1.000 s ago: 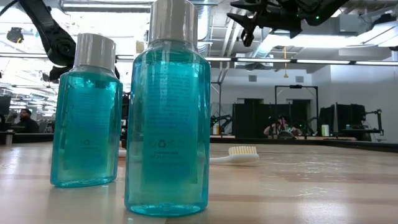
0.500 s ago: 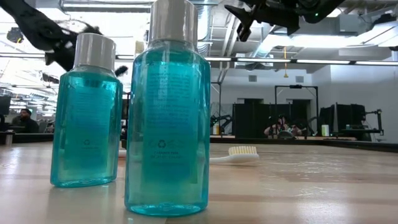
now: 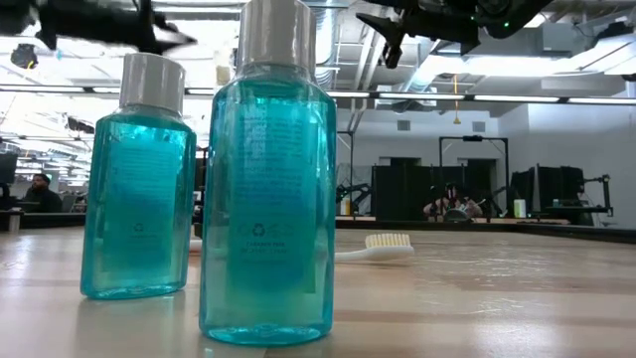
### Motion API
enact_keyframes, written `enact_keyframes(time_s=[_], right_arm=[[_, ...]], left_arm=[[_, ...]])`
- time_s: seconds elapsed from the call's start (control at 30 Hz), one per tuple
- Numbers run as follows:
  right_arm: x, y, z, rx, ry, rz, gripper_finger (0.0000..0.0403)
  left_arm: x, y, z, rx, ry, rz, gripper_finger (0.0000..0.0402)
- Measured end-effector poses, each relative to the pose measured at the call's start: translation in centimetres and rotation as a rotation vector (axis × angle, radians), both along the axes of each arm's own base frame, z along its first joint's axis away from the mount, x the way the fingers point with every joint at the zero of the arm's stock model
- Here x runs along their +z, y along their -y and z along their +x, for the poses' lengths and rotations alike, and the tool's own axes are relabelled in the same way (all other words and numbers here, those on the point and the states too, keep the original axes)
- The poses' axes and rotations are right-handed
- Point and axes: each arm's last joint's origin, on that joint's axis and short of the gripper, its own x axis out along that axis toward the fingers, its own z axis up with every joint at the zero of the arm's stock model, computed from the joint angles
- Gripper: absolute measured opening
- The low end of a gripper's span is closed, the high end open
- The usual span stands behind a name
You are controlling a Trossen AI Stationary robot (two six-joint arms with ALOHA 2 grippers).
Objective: Pick & Place toothbrushing station
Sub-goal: Put the top orange toothbrush into the wire organizer
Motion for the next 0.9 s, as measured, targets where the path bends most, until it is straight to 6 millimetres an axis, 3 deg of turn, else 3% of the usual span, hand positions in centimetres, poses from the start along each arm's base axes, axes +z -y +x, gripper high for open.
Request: enact_keyframes(time_s=[0.3,0.43,0.63,0.9], right_arm=[[0.0,0.2,0.0,-0.057,-0.008,0.052,0.012],[0.0,0.1,0.2,-0.083,-0.012,0.089,0.012],[0.0,-0.5,0.6,-0.103,-0.013,0.122,0.012],[0.0,-1.8,1.4,-0.071,-0.014,0.124,0.012]], left_arm=[[8.0,4.2,-0.4,-0.289,0.02,0.431,0.0006],[10.6,5.1,0.7,-0.348,-0.099,0.484,0.0006],[11.1,5.8,5.7,-0.401,-0.513,0.51,0.0006],[13.1,9.9,12.0,-0.471,-0.63,0.703,0.0006]])
